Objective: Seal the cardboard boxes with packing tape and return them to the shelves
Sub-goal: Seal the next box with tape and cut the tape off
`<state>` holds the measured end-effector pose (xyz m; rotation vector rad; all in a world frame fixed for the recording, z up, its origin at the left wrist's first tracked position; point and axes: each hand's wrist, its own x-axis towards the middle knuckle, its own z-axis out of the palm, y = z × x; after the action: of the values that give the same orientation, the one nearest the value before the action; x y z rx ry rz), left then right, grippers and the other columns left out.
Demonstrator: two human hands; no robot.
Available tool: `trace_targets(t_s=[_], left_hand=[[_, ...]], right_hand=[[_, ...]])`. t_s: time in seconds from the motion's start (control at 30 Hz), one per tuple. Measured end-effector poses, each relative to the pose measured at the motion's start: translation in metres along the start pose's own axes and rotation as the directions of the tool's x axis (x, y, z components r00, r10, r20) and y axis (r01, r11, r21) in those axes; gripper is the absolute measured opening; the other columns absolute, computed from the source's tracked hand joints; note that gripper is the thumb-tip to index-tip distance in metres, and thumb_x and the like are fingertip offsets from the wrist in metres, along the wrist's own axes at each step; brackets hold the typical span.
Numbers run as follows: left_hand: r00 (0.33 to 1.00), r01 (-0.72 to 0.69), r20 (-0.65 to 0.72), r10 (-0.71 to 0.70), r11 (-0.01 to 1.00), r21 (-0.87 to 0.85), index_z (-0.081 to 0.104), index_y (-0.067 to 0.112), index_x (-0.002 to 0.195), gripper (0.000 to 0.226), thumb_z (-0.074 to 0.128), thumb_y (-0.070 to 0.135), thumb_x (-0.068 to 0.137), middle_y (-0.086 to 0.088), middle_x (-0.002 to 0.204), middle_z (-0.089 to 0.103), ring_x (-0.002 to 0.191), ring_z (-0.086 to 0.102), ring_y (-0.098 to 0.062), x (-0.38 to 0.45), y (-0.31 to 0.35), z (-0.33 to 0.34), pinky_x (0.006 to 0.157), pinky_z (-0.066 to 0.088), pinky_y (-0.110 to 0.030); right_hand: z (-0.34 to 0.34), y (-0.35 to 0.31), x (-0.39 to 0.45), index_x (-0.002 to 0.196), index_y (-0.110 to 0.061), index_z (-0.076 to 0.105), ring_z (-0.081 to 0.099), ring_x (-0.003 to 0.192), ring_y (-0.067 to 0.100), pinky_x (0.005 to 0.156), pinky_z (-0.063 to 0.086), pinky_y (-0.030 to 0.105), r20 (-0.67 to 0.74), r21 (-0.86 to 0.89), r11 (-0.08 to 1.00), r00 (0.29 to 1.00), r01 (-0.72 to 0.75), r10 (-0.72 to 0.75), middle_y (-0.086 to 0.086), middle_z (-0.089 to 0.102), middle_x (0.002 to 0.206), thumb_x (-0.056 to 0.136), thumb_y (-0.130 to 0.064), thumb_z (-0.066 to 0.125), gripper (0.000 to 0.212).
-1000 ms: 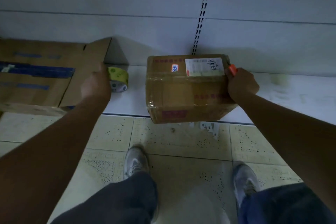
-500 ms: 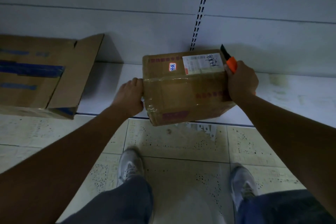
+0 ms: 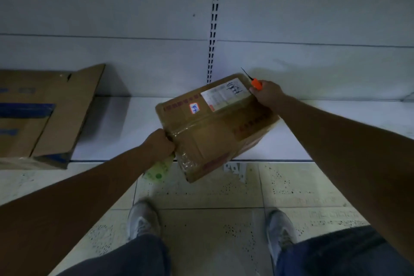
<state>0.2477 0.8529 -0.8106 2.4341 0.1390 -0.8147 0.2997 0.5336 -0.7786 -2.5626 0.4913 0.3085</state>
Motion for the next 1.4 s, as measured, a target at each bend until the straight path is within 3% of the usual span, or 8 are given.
trace_targets(t_s=[0.13,0.27,0.43,0.6,0.77,1.03,1.3,1.4], left_hand=[[0.995,0.097,0.051,-0.086,0.956,-0.276,0.060,0.010,0.100,0.019,0.072,0.009,0.085,-0.014,0.107,0.066,0.100,0.065,-0.031,-0.021,0.010,0.018,0.089,0.054,-0.038],[0.997,0.079,0.062,-0.056,0.872,-0.484,0.064,0.018,0.085,0.009,0.072,0.020,0.089,-0.015,0.108,0.070,0.099,0.069,-0.034,-0.037,0.060,0.059,0.094,0.056,-0.045],[1.000,0.003,-0.012,-0.010,0.875,-0.485,0.066,0.015,0.112,0.022,0.050,0.021,0.098,-0.009,0.112,0.070,0.094,0.065,-0.024,-0.024,0.099,0.109,0.080,0.055,-0.033],[0.995,0.100,0.071,-0.071,0.760,-0.642,0.040,0.011,0.125,0.041,0.065,0.025,0.095,-0.009,0.117,0.055,0.107,0.059,-0.026,-0.036,0.083,0.142,0.078,0.048,-0.027],[0.940,-0.211,0.023,0.339,0.635,-0.743,0.055,-0.002,0.112,0.025,0.065,0.009,0.092,-0.029,0.100,0.060,0.094,0.065,-0.046,-0.033,0.065,0.152,0.069,0.057,-0.054],[0.893,-0.296,0.173,0.414,0.833,-0.467,0.054,0.020,0.120,0.024,0.060,0.027,0.099,0.010,0.095,0.058,0.082,0.062,-0.005,-0.045,0.088,0.140,0.064,0.053,-0.017],[0.908,-0.212,0.202,0.368,0.817,-0.536,0.062,0.023,0.095,0.004,0.060,0.023,0.098,-0.009,0.097,0.067,0.082,0.071,-0.027,-0.052,0.103,0.159,0.072,0.062,-0.041],[0.927,-0.162,0.183,0.328,0.789,-0.593,0.056,0.021,0.127,0.028,0.055,0.031,0.101,-0.009,0.115,0.064,0.097,0.068,-0.025,-0.052,0.099,0.166,0.079,0.060,-0.038]], right_hand=[[-0.008,-0.009,-0.025,0.139,-0.015,0.050,0.058,0.115,0.037,0.089,0.043,0.038,-0.086,-0.186,0.980,0.993,0.069,-0.086,0.017,0.061,0.125,0.104,-0.025,0.045,0.036],[0.023,-0.034,-0.091,0.144,-0.019,0.043,0.050,0.127,0.033,0.103,0.041,0.047,-0.287,-0.434,0.887,0.908,0.160,-0.304,0.010,0.053,0.140,0.101,-0.012,0.041,0.043],[0.067,-0.014,-0.111,0.116,-0.022,0.059,0.056,0.109,0.024,0.096,0.049,0.043,-0.075,-0.049,0.975,0.973,0.217,-0.220,0.006,0.056,0.122,0.096,-0.040,0.058,0.027],[0.045,0.010,-0.106,0.141,-0.012,0.049,0.049,0.124,0.022,0.108,0.043,0.039,-0.051,0.007,0.983,0.982,0.182,-0.181,0.004,0.042,0.141,0.083,-0.060,0.068,0.078],[0.035,0.019,-0.103,0.157,-0.015,0.020,0.032,0.138,0.027,0.113,0.037,0.041,0.141,-0.209,0.935,0.955,0.286,-0.260,0.002,0.018,0.154,0.068,-0.056,0.084,0.117],[0.017,0.053,-0.105,0.156,-0.025,0.026,0.034,0.139,0.024,0.111,0.041,0.041,0.146,-0.299,0.892,0.940,0.339,-0.309,-0.003,0.023,0.158,0.082,-0.047,0.075,0.091],[0.008,0.048,-0.144,0.153,-0.020,0.029,0.032,0.140,0.030,0.115,0.035,0.044,0.105,-0.294,0.924,0.969,0.245,-0.223,0.004,0.024,0.158,0.092,-0.015,0.064,0.071],[-0.003,0.038,-0.185,0.135,-0.017,0.040,0.058,0.108,0.026,0.092,0.050,0.039,0.007,-0.273,0.954,0.992,0.125,-0.128,0.009,0.051,0.122,0.090,-0.012,0.067,0.053]])
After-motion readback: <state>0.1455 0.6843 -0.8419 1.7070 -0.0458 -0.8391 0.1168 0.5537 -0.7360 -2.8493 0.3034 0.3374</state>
